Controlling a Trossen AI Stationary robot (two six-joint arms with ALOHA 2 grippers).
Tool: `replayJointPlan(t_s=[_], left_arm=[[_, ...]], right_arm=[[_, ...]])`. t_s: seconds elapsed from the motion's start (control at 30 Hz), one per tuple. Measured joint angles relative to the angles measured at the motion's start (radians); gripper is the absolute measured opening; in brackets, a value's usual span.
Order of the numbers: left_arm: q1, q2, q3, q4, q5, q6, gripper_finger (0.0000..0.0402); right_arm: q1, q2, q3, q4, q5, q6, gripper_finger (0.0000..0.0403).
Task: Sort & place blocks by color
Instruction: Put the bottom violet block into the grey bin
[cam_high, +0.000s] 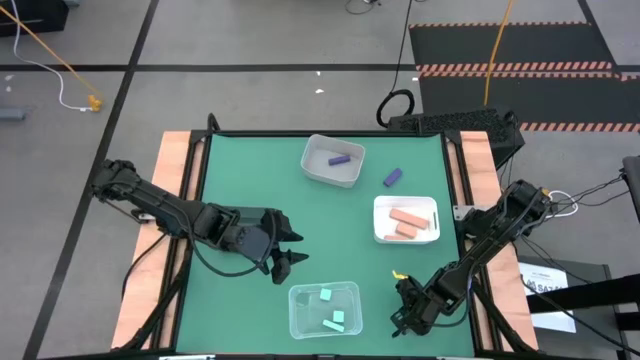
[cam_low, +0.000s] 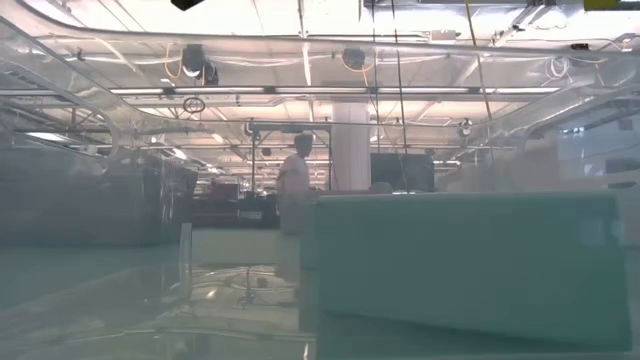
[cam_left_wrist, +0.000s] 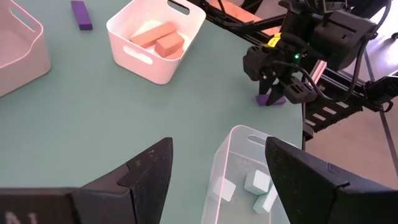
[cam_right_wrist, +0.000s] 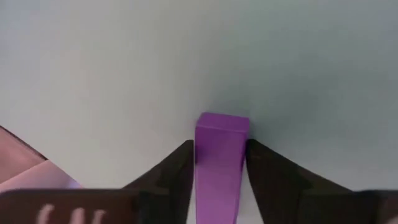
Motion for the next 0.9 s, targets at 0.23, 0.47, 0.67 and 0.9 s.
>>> replayJointPlan(t_s=[0.23,0.47,0.67,0.9], left_arm=[[0.000,0.000,0.000,-0.002,0.000,0.000,0.0255],[0.000,0.000,0.000,-0.008,0.000,-0.003,0.0255],[0.000,0.000,0.000,-0.008,0.000,-0.008,0.0255],[0.000,0.000,0.000,-0.007,0.000,-0.012,0.0255]], right_arm=[[0.000,-0.004,-0.002,0.039,0.019,0.002,0.0077],[0.002,-0.004,-0.003,0.152,0.127,-0.023,0.0077],[-0.014,-0.001,-0.004,0.200,0.204,-0.030,0.0089],[-0.026,-0.039,-0.004,0.183,0.372,-0.081,0.0077]])
